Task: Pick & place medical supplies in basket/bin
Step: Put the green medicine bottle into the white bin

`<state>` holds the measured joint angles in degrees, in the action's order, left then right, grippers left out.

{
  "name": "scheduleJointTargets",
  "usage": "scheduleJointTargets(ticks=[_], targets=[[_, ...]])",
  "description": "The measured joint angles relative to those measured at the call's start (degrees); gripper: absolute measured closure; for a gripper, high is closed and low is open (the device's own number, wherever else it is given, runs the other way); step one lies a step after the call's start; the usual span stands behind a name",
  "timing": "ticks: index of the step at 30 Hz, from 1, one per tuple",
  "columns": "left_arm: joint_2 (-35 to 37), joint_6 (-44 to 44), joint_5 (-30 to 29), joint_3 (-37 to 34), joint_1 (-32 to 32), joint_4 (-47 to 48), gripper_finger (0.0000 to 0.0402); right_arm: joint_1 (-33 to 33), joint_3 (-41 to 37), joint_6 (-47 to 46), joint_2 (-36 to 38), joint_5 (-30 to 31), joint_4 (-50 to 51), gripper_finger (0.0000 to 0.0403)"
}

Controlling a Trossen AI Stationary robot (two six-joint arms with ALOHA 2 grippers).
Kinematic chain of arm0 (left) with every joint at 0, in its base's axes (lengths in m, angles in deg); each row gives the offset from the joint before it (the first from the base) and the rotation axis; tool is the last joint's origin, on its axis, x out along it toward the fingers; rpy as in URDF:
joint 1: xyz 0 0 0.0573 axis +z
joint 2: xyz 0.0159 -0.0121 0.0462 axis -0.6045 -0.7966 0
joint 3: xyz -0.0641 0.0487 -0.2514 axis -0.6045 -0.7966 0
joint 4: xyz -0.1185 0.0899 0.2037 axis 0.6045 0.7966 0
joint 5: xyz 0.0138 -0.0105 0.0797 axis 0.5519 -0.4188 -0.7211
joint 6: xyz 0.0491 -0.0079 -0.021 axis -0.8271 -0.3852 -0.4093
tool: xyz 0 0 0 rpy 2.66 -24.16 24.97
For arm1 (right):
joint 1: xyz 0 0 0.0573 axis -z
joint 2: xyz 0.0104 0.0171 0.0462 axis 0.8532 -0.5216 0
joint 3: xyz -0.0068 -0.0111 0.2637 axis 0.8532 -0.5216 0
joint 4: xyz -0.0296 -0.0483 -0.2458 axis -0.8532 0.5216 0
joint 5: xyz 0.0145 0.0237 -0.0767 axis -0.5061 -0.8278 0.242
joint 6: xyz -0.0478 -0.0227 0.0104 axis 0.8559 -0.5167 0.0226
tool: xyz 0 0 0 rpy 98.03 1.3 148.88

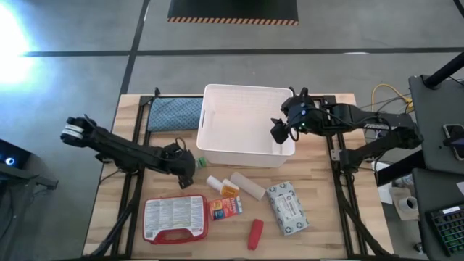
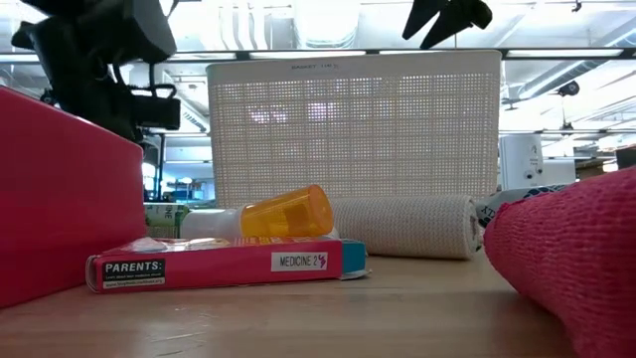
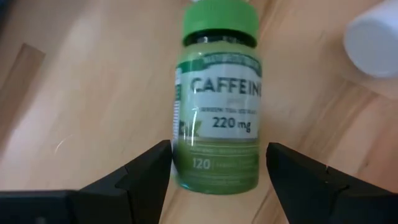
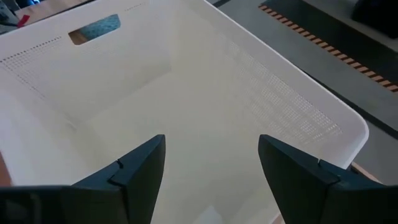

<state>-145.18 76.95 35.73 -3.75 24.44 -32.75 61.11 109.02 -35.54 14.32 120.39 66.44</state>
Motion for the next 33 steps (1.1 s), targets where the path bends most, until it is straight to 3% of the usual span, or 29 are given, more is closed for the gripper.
scheduleJointTargets(ticks=[6, 16, 21, 29, 33], targets=[[-3.22, -0.42, -3.55, -0.09, 0.02, -1.2, 0.016, 1.18, -0.04, 0.32, 0.0, -0.02, 0.01, 0.0156], [-8.7, -0.44, -2.87, -0.11, 0.33, -6.82, 0.0161, 3.51, -0.04, 1.73, 0.0, -0.07, -0.01, 0.0156], [-8.99, -0.42, -0.21, -0.01, 0.37, -6.63, 0.0196, 3.93, -0.04, 2.8, 0.0, -0.07, -0.06, 0.0156], [0.11, 3.25, 5.04, 3.6, -1.67, 5.63, 0.0204, 4.04, -0.04, 3.23, 0.0, -0.19, -0.1, 0.0156], [8.18, 5.12, 1.52, 11.38, -4.68, 13.05, 0.0204, 4.04, -0.04, 3.23, 0.0, -0.26, -0.12, 0.0156]])
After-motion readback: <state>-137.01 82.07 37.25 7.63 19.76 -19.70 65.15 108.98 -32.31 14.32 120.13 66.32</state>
